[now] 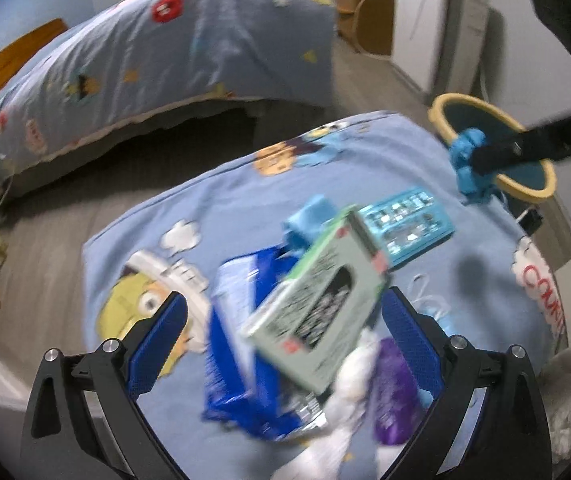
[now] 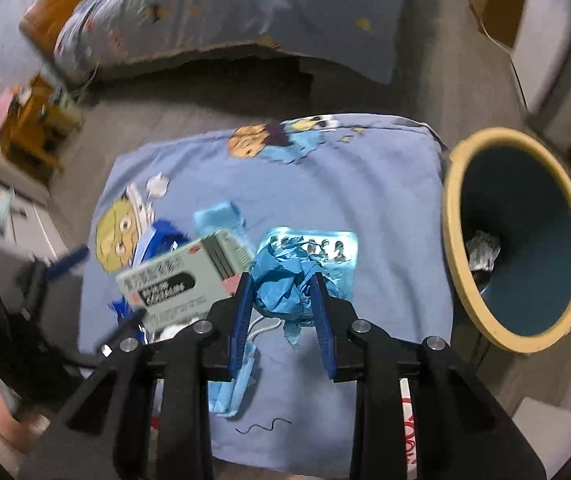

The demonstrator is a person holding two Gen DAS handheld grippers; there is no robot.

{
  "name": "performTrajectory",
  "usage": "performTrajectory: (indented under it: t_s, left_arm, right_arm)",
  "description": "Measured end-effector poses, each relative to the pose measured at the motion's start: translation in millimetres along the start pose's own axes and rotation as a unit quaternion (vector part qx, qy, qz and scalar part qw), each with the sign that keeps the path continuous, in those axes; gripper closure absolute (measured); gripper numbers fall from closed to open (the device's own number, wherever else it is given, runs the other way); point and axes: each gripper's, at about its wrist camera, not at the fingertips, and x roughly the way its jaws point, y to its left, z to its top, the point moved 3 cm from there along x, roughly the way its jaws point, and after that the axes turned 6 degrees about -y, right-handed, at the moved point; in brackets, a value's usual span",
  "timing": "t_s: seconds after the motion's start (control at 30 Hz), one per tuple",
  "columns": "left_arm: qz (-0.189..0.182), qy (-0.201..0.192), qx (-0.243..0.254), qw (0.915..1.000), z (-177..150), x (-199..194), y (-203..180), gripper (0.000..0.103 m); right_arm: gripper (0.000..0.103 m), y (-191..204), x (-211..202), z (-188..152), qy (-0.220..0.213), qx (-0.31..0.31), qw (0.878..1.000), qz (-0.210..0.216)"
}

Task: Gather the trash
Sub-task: 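Grasp the COLTALIN medicine box with the left gripper and lift it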

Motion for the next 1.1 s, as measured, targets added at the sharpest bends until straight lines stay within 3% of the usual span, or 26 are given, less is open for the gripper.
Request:
performTrajectory:
  t_s: [0.2,0.4,0.63,0.8,1.1]
  left_arm:
    - [-0.003,-0.006,0.059,0.9983,5,27,-40,0.006]
    - [0.036,0.043,0.102,0.9932,-4,56,-53,0.007]
    - [0.058,0.069,0.139,0.9862,-11,73,-60,0.007]
    - [0.054,0.07,0.139,0.9863,-8,73,-61,0.013]
    - [-0.005,0.059,0.065,0.9961,9,59,-53,0.025]
  right_arm:
    - [0.074,-29,5,6,0.004,0.041,0.999,0.011]
    - [0.074,-34,8,5,0.009,0.035,0.999,0.016]
    - [0.074,-43,5,7,0.005,0.055,0.998,0.03]
    - [0.074,-44,4,7,0.004,0.055,0.998,0.032]
    - [0.073,-45,2,9,0.0,0.052,0.998,0.034]
